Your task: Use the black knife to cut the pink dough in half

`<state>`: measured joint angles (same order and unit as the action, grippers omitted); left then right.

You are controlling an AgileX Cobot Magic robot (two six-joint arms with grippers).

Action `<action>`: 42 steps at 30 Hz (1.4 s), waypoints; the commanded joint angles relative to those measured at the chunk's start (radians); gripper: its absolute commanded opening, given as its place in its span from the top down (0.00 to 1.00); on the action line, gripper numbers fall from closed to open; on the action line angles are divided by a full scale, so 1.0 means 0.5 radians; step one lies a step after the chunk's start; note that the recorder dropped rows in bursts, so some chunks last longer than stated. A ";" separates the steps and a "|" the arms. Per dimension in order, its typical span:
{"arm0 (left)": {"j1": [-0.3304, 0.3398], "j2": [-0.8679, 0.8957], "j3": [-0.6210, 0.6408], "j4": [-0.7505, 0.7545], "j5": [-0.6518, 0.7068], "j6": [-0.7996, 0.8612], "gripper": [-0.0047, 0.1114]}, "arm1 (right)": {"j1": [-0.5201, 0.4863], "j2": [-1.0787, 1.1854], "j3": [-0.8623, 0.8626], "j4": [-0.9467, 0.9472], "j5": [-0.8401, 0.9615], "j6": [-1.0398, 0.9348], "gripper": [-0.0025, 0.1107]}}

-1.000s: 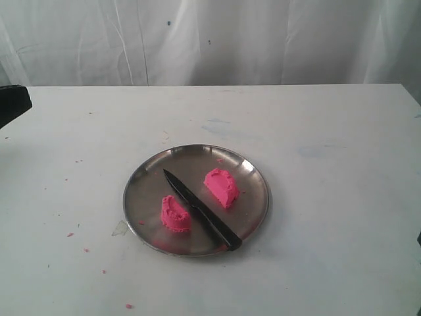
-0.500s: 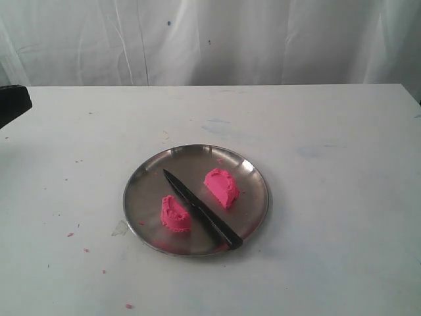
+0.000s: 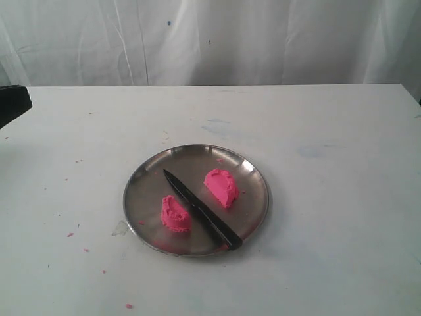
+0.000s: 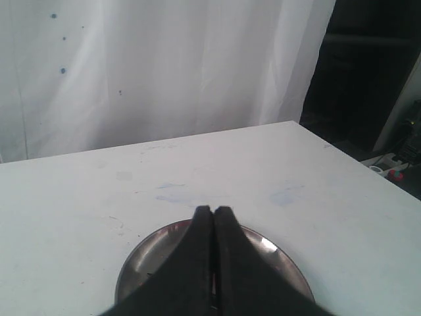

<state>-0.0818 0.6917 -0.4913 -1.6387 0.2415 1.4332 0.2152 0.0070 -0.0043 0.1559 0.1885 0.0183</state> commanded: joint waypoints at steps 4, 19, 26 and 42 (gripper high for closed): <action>0.000 -0.016 0.005 -0.028 0.026 0.010 0.96 | -0.014 -0.014 0.009 -0.020 -0.007 0.009 0.98; 0.000 -0.016 0.005 -0.028 0.026 0.010 0.96 | -0.014 -0.014 0.009 -0.016 -0.007 0.011 0.98; 0.000 -0.075 0.064 0.138 -0.149 -0.002 0.96 | -0.014 -0.014 0.009 -0.016 -0.007 0.011 0.98; 0.000 -0.496 0.307 2.255 -0.099 -2.098 0.96 | -0.014 -0.014 0.009 -0.016 -0.007 0.011 0.98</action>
<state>-0.0818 0.4785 -0.3727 -0.6550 0.2105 0.5891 0.2152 0.0070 -0.0043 0.1559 0.1885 0.0224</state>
